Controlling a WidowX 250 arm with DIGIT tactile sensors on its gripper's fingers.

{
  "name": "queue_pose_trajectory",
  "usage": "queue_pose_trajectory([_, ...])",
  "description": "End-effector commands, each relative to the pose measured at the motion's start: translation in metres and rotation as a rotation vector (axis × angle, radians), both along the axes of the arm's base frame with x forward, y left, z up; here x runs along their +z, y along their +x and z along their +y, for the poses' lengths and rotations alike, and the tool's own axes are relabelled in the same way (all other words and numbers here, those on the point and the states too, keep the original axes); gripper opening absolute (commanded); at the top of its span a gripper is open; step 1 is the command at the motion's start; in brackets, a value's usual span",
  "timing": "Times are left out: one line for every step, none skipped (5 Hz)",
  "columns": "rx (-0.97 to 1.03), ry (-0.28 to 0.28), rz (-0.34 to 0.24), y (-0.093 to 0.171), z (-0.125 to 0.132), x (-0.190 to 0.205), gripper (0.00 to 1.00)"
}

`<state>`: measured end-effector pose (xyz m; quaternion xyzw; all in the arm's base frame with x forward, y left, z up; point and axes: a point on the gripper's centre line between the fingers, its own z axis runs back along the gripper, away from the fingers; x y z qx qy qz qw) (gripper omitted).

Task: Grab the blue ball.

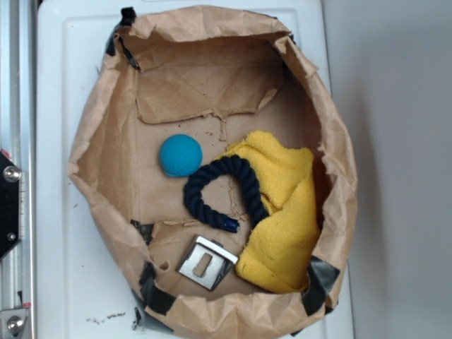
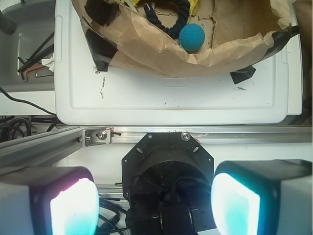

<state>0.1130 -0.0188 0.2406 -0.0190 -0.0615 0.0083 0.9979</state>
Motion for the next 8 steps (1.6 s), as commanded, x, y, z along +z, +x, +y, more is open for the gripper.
queue_pose_trajectory([0.000, 0.000, 0.000, 0.000, 0.000, 0.000, 1.00])
queue_pose_trajectory([0.060, 0.012, 0.001, 0.042, 0.013, -0.008, 1.00])
queue_pose_trajectory([0.111, 0.043, 0.001, 0.074, 0.025, -0.021, 1.00])
queue_pose_trajectory([0.108, 0.077, -0.025, 0.103, 0.046, -0.030, 1.00])
queue_pose_trajectory([-0.057, 0.116, -0.088, 0.116, 0.075, -0.032, 1.00])
queue_pose_trajectory([-0.219, 0.139, -0.080, 0.132, 0.097, -0.042, 1.00])
queue_pose_trajectory([-0.219, 0.139, -0.080, 0.132, 0.097, -0.042, 1.00])
queue_pose_trajectory([-0.219, 0.139, -0.080, 0.132, 0.097, -0.042, 1.00])
